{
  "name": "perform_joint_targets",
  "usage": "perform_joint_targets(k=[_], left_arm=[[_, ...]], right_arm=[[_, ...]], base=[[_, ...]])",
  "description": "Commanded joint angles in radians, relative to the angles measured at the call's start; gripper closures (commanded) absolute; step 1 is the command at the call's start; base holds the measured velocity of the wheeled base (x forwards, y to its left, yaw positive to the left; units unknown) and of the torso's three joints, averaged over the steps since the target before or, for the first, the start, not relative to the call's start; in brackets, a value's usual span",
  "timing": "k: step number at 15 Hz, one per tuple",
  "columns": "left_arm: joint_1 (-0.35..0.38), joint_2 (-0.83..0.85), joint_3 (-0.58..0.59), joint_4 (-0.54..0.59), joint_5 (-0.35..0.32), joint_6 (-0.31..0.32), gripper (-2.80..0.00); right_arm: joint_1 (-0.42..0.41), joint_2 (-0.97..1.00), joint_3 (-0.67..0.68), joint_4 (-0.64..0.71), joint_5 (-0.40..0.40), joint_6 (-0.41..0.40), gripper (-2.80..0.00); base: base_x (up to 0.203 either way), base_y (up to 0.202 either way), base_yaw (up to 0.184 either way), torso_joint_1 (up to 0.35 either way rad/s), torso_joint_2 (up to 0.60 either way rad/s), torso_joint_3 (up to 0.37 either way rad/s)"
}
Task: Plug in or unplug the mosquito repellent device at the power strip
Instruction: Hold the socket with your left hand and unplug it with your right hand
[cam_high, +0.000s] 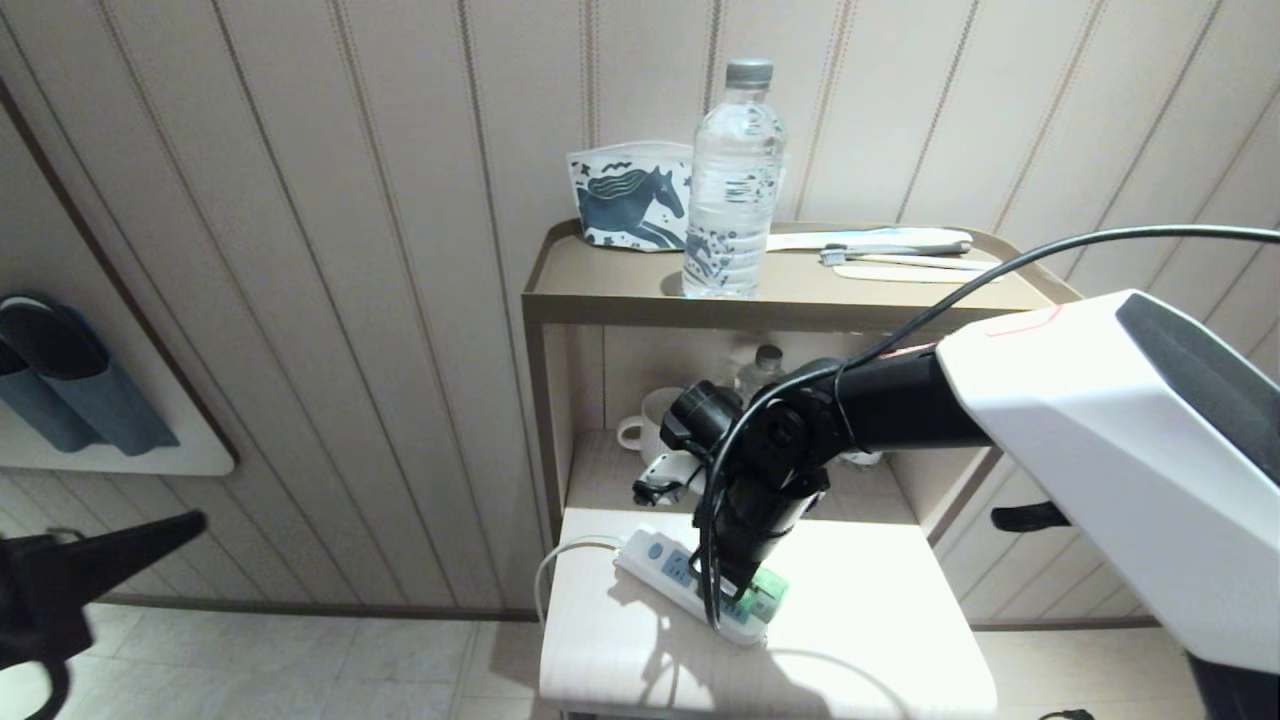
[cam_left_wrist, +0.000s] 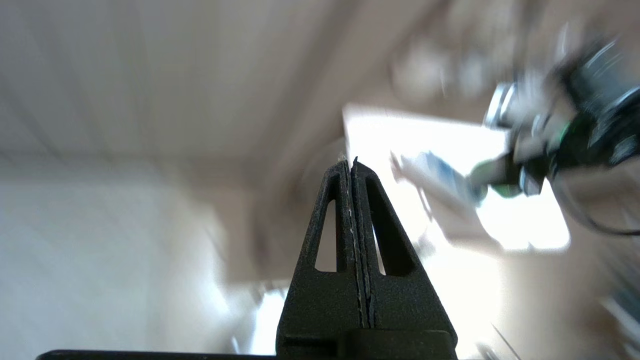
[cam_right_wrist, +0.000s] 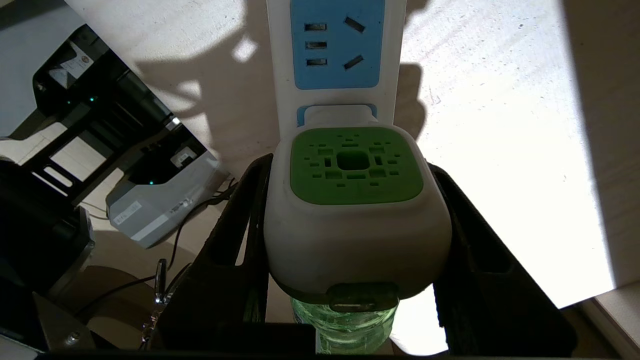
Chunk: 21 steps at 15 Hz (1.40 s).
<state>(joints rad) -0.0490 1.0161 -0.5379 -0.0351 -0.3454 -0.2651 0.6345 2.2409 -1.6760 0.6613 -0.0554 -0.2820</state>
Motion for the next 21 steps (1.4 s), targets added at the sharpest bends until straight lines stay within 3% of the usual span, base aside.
perform_joint_targets(k=[1, 3, 5, 9, 16, 19, 21], left_arm=[[-0.051, 0.486, -0.045, -0.046, -0.074, -0.028, 0.00], [-0.123, 0.681, -0.084, -0.148, -0.109, -0.054, 0.00], [-0.246, 0.783, -0.156, -0.224, -0.106, -0.093, 0.00], [-0.419, 0.905, -0.292, -0.260, 0.067, -0.166, 0.00], [-0.520, 0.956, -0.335, -0.290, 0.086, -0.245, 0.00], [-0.565, 1.007, -0.410, -0.292, 0.137, -0.296, 0.00], [-0.595, 1.060, -0.446, -0.292, 0.183, -0.299, 0.00]], right_arm=[[0.005, -0.044, 0.002, 0.003, 0.025, 0.004, 0.00], [0.034, -0.061, 0.002, 0.003, 0.040, 0.007, 0.00], [0.047, -0.059, -0.005, 0.003, 0.042, 0.009, 0.00], [0.058, -0.024, -0.011, 0.001, 0.079, 0.016, 0.00], [0.062, -0.033, 0.022, -0.041, 0.081, 0.020, 0.00], [0.056, -0.043, 0.067, -0.094, 0.088, 0.020, 0.00], [0.053, -0.046, 0.079, -0.118, 0.091, 0.020, 0.00]], base=[[0.000, 0.000, 0.000, 0.000, 0.00, 0.000], [0.000, 0.000, 0.000, 0.000, 0.00, 0.000], [0.000, 0.000, 0.000, 0.000, 0.00, 0.000], [0.000, 0.000, 0.000, 0.000, 0.00, 0.000], [0.000, 0.000, 0.000, 0.000, 0.00, 0.000], [0.000, 0.000, 0.000, 0.000, 0.00, 0.000], [0.000, 0.000, 0.000, 0.000, 0.00, 0.000]])
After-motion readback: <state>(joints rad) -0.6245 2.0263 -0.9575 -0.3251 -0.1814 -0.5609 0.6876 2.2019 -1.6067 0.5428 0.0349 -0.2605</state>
